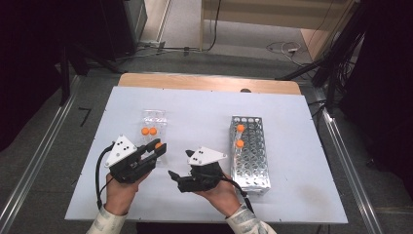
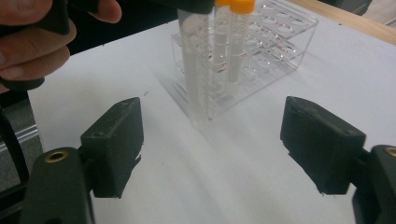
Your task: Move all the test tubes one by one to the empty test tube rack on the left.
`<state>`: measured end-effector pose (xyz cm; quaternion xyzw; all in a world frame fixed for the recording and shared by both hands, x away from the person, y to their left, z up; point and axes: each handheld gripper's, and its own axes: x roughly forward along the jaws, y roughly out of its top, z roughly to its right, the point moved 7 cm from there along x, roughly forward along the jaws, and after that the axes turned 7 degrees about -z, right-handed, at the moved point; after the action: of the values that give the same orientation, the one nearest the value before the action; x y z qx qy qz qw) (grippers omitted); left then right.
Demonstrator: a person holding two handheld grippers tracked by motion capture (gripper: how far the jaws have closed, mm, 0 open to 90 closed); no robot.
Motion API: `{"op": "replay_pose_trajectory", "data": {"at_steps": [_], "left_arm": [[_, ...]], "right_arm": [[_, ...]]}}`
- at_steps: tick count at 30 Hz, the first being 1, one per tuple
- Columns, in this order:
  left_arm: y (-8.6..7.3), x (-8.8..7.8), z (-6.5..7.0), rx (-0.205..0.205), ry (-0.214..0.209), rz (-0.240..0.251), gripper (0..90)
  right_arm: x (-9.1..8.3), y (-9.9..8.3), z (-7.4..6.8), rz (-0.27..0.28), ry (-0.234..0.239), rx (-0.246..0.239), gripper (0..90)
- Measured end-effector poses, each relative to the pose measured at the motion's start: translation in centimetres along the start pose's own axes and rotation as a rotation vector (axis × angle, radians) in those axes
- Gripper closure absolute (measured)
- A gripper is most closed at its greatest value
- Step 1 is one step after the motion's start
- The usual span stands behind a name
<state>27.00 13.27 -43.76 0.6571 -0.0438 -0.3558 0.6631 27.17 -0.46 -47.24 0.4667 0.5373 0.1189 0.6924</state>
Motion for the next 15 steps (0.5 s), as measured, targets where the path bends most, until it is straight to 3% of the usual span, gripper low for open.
{"op": "replay_pose_trajectory", "data": {"at_steps": [15], "left_arm": [[1.0, -0.8, -0.8, -0.013, 0.014, 0.017, 69.9]], "right_arm": [[-3.3, -1.7, 0.4, 0.01, -0.008, 0.002, 16.1]]}}
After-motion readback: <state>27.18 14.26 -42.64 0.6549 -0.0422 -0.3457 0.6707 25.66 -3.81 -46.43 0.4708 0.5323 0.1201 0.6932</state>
